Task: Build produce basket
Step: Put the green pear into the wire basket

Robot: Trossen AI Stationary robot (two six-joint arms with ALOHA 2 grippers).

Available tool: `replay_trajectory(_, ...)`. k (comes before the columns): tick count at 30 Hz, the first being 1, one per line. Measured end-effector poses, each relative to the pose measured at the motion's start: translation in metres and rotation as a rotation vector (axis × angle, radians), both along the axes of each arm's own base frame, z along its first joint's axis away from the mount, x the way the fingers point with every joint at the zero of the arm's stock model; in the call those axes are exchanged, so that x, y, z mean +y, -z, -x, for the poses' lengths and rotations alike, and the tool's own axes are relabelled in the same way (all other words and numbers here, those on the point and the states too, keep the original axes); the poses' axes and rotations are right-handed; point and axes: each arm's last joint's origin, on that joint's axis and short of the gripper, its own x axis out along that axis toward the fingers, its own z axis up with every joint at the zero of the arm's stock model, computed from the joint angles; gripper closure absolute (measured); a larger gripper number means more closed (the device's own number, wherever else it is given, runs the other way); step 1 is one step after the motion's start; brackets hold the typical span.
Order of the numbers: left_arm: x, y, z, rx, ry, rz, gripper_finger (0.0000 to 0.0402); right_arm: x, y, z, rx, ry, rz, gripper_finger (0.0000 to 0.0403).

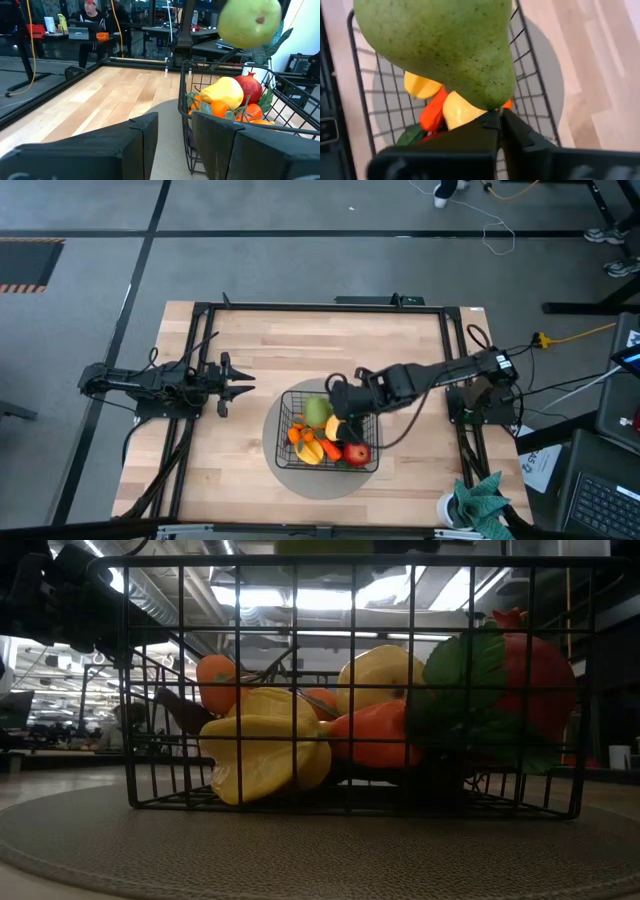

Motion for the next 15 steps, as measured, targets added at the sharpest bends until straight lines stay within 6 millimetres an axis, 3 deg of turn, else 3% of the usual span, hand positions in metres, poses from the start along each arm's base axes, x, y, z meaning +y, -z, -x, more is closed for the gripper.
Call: replay_trajectory(15, 0.000, 0.000, 0.000, 0.000, 0.000, 0.000, 0.0292, 0.041, -0.001, 0.014, -0.047, 0.037, 0.041, 0.0403)
